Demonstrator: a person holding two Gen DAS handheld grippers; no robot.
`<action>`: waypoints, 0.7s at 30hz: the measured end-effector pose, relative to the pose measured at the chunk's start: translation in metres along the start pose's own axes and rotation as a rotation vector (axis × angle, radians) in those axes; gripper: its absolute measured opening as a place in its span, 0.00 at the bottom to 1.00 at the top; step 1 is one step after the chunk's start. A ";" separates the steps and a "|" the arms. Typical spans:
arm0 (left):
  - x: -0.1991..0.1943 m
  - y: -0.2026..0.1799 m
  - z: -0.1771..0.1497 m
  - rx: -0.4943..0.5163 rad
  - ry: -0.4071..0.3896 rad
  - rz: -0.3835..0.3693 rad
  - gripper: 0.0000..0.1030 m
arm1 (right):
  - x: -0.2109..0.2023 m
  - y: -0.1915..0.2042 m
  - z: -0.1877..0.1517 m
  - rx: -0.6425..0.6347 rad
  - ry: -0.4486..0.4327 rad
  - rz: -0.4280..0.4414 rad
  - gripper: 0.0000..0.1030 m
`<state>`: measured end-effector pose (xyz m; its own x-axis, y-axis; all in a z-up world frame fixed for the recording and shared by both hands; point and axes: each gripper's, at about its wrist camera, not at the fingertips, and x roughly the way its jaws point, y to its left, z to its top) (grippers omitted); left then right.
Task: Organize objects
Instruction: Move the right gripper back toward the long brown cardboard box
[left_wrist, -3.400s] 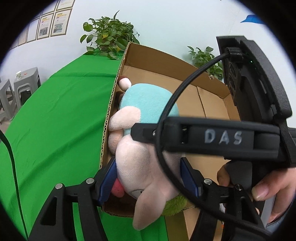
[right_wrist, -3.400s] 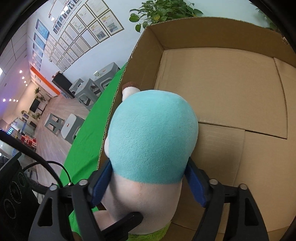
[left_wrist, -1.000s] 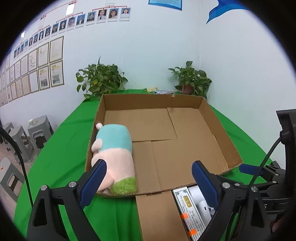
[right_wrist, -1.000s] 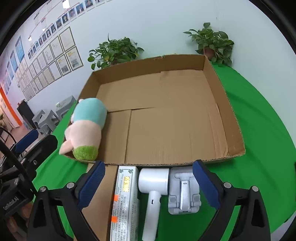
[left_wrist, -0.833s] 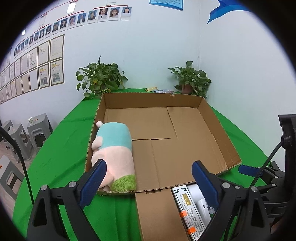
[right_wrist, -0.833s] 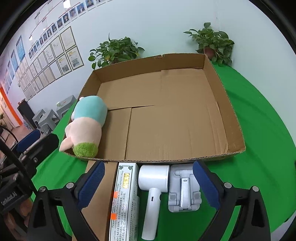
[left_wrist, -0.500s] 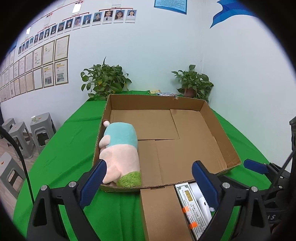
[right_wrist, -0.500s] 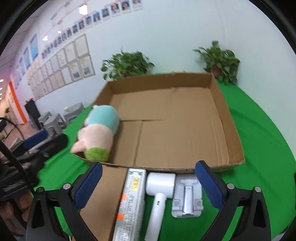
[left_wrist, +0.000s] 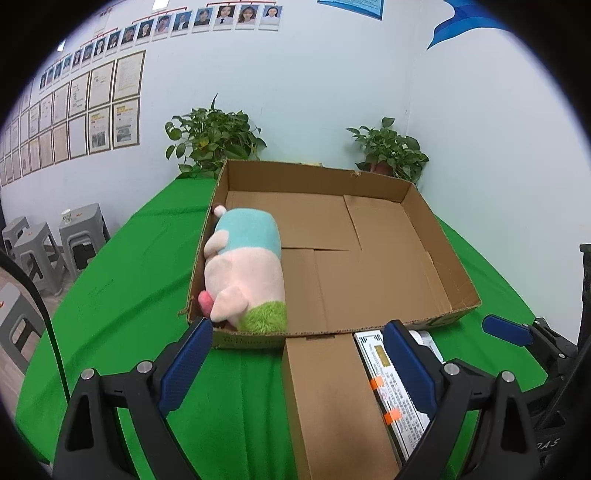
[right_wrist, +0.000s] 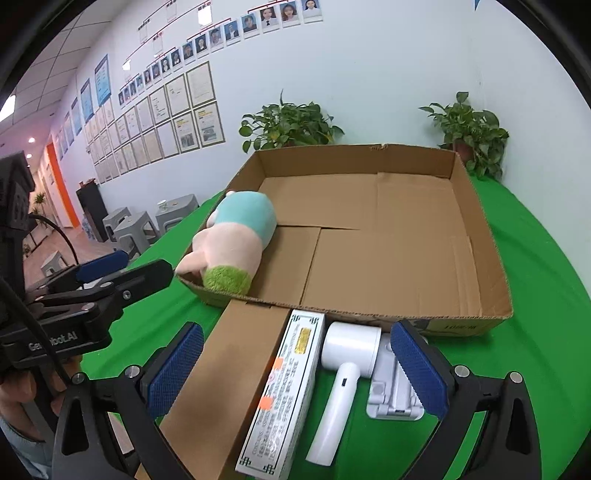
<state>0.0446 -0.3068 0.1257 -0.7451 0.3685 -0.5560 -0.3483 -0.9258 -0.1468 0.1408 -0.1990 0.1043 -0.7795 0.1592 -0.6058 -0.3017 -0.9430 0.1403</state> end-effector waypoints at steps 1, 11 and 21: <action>0.002 0.001 -0.002 -0.001 0.010 -0.001 0.91 | 0.000 -0.001 -0.002 0.003 0.001 0.008 0.99; 0.005 0.001 -0.010 -0.039 0.063 -0.043 0.91 | 0.001 -0.011 -0.021 0.039 0.031 0.095 0.99; 0.006 -0.004 -0.024 -0.067 0.119 -0.086 0.91 | 0.005 0.000 -0.044 0.033 0.105 0.177 0.99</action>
<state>0.0551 -0.3025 0.1031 -0.6401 0.4380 -0.6312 -0.3667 -0.8961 -0.2499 0.1612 -0.2116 0.0665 -0.7610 -0.0410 -0.6475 -0.1844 -0.9432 0.2765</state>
